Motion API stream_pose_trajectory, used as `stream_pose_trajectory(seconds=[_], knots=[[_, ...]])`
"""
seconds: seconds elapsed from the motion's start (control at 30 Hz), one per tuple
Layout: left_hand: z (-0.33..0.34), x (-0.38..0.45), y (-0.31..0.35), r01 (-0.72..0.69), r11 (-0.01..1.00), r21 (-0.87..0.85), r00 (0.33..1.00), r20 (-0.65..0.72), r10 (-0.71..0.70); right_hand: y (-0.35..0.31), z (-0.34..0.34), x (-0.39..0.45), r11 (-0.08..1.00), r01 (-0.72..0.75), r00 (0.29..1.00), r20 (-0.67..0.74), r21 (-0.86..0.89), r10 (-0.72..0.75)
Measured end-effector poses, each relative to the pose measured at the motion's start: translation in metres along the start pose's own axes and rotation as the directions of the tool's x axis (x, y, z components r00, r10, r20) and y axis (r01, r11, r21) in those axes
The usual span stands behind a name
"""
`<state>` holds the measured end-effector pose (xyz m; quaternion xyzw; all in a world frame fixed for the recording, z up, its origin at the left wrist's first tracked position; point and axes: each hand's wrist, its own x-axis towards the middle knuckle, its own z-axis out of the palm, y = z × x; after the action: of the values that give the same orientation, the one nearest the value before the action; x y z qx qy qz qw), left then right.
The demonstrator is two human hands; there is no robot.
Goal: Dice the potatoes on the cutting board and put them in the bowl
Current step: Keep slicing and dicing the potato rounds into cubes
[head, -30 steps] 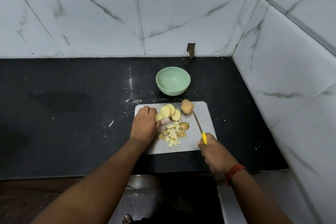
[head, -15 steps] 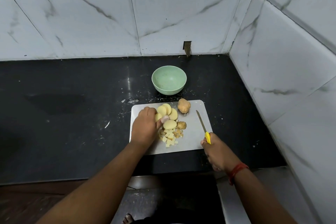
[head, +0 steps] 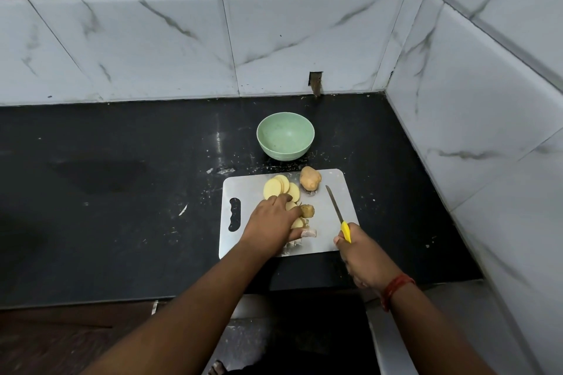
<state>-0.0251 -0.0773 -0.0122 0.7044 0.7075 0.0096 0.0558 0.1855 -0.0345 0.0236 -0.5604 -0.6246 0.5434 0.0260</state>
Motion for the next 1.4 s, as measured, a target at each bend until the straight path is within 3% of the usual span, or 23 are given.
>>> stream_pose_trajectory(seconds=[0.23,0.9,0.97,1.1,1.23,1.3,1.4], knots=[[-0.005,-0.001,0.002,0.099,0.995,-0.024,0.989,0.113,-0.096,0.001,0.000,-0.002,1.000,0.001,1.000,-0.013,-0.018,-0.001],[-0.020,-0.001,-0.010,0.145,0.933,-0.328,0.988,0.103,-0.118,-0.005,0.011,0.001,0.997,0.046,0.999,0.013,-0.060,-0.046],[-0.019,-0.003,-0.016,0.186,0.881,-0.434,0.982,0.092,-0.162,-0.006,0.011,0.001,0.997,0.045,0.999,0.018,-0.055,-0.044],[-0.026,-0.011,-0.036,0.310,0.580,-0.753,0.912,0.063,-0.405,-0.004,0.012,0.004,0.999,0.031,0.999,0.020,-0.034,-0.031],[-0.025,-0.009,-0.071,0.420,0.445,-0.791,0.797,0.087,-0.598,-0.003,0.014,0.006,0.999,0.024,0.999,0.027,-0.029,-0.023],[-0.023,-0.006,-0.079,0.496,0.411,-0.765,0.755,0.146,-0.640,-0.003,0.015,0.007,0.999,0.028,0.999,0.030,-0.035,-0.027],[-0.016,-0.002,-0.082,0.547,0.461,-0.699,0.754,0.173,-0.634,-0.004,0.018,0.009,0.998,0.049,0.998,0.029,-0.044,-0.048]])
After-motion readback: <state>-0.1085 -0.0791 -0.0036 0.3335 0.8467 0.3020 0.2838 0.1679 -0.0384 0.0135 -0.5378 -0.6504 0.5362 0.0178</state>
